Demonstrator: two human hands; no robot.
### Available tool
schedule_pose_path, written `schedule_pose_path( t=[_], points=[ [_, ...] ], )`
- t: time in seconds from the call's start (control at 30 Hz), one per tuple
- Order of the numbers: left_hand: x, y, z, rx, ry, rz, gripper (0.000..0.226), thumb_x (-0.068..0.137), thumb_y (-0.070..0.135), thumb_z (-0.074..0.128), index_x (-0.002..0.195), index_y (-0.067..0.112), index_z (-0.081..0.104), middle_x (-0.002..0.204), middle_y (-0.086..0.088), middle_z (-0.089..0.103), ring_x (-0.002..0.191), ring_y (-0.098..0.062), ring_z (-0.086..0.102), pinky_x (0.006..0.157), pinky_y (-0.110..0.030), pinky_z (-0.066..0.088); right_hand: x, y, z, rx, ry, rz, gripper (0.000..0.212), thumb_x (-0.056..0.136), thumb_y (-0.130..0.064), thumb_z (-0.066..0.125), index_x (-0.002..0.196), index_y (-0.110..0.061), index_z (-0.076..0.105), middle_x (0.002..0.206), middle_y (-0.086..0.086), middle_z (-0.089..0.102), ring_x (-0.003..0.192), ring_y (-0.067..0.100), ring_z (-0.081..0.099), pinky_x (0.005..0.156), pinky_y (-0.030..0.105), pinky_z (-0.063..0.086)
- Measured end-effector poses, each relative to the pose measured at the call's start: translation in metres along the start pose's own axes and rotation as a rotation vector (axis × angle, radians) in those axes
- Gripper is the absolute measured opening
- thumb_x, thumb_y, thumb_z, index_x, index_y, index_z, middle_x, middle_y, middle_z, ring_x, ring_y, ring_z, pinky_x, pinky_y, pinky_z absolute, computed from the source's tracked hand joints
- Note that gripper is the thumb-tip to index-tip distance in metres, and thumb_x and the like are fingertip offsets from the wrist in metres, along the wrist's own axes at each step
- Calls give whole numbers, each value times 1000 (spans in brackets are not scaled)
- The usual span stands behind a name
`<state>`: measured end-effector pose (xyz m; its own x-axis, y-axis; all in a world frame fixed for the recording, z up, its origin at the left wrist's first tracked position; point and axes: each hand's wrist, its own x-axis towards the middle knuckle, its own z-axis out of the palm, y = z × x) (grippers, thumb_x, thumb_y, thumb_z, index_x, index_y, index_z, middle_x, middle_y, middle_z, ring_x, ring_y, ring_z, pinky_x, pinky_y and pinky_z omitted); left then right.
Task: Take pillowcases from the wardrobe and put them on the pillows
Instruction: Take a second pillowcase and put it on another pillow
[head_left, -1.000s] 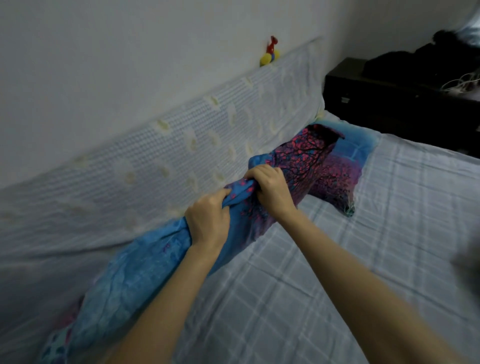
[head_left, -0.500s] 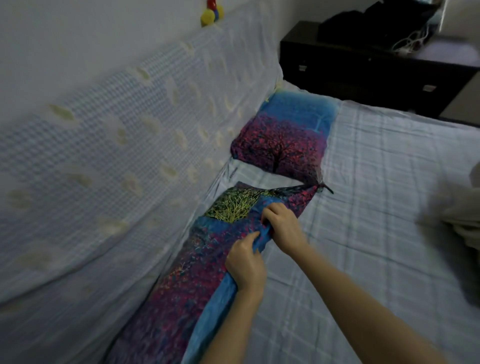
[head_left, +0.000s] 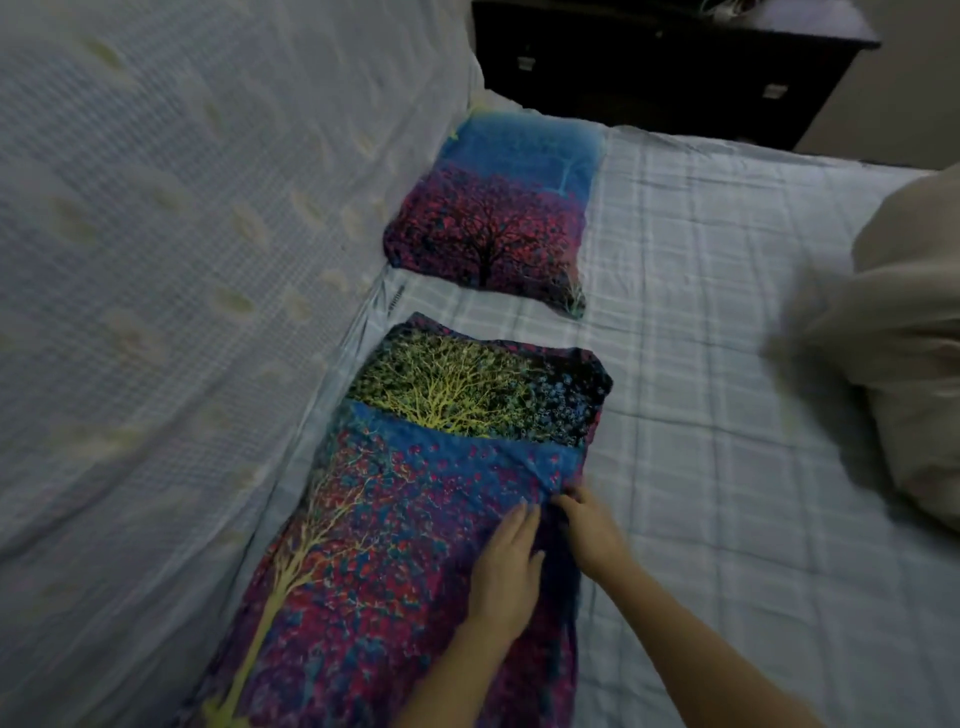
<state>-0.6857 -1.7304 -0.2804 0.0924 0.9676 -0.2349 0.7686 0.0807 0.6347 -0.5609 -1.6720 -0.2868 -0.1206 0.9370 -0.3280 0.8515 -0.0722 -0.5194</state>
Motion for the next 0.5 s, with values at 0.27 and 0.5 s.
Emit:
schedule_pose_path(
  t=[0.27, 0.5],
  points=[
    [-4, -113, -59, 413, 86, -70, 70, 91, -1, 40, 148, 18, 3, 158, -7, 0, 145, -23, 1, 117, -35, 12, -22, -2, 44, 59, 6, 153, 71, 93, -23, 51, 146, -16, 5, 152, 18, 12, 134, 35, 29, 104, 40, 37],
    [1, -187, -116, 121, 171, -376, 64, 93, 38, 46, 145, 10, 22, 151, -12, 29, 137, -29, 29, 112, -45, 29, -22, -19, 79, 191, 92, 406, 114, 76, -48, 67, 142, -12, -19, 151, 27, -2, 137, 43, 16, 109, 49, 28]
  ],
)
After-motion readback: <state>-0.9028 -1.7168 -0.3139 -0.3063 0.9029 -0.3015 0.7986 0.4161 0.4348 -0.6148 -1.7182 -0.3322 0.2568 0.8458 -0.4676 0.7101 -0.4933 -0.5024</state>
